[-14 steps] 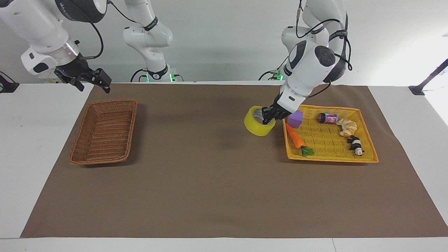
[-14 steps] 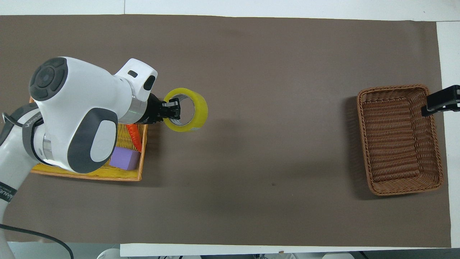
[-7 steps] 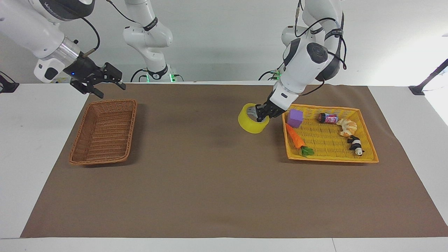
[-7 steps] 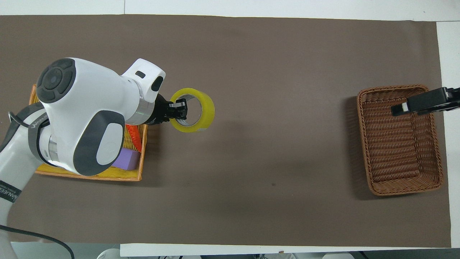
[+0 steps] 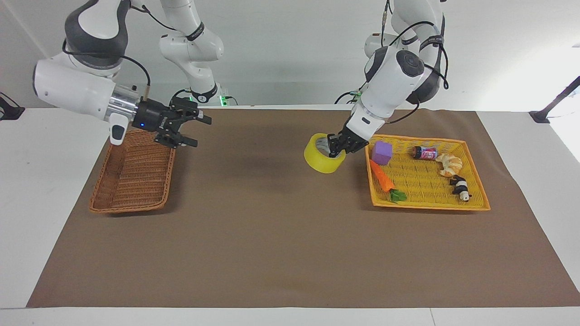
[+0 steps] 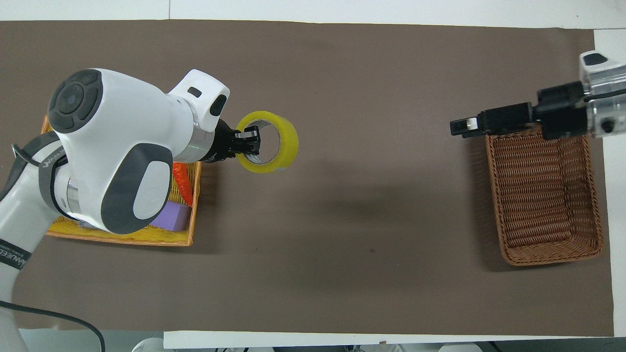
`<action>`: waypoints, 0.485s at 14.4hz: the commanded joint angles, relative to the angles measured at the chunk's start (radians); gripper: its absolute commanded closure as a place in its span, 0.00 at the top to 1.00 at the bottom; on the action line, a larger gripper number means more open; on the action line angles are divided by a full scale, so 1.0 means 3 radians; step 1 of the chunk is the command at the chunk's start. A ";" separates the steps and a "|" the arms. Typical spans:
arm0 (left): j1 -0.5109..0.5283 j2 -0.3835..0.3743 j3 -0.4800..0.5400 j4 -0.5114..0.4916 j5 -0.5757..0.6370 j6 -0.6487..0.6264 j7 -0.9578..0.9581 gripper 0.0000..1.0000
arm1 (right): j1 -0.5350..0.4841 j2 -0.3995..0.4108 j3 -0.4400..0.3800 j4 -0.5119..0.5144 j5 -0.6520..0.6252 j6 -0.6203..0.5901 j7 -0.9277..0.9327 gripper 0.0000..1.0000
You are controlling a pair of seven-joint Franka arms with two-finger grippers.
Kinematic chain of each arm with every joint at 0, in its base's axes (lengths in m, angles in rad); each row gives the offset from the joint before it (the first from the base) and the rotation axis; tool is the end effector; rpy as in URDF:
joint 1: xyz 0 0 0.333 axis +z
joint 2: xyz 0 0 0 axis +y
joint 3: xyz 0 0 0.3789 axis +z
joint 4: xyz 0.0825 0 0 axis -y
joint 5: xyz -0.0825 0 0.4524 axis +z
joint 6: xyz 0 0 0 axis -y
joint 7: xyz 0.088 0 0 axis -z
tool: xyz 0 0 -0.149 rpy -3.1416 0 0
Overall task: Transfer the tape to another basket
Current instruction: 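Hold the tape with the left gripper while the right gripper reaches it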
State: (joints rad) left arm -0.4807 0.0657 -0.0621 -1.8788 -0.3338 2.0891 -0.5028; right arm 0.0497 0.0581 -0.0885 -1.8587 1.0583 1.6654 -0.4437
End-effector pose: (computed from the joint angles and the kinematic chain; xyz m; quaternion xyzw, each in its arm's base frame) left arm 0.5585 -0.3689 0.4872 0.9845 0.0522 -0.0142 0.1671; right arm 0.6345 0.0986 0.5311 -0.8624 -0.0642 -0.0124 0.5020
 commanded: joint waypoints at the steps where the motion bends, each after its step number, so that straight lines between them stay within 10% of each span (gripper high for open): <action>1: -0.0075 0.0016 0.0043 0.0065 -0.0053 -0.0020 -0.0027 0.00 | 0.0401 0.0015 0.0004 -0.0211 0.0444 0.0399 -0.0198 1.00; 7: -0.0075 0.0016 0.0048 0.0065 -0.0053 -0.0030 -0.0032 0.00 | 0.0903 0.0287 0.0009 -0.0186 0.0594 0.0983 -0.0183 1.00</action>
State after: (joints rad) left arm -0.4883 0.0659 -0.0618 -1.8788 -0.3339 2.0888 -0.5029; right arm 0.3185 0.1293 -0.0816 -1.9096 1.2035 1.9465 -0.4690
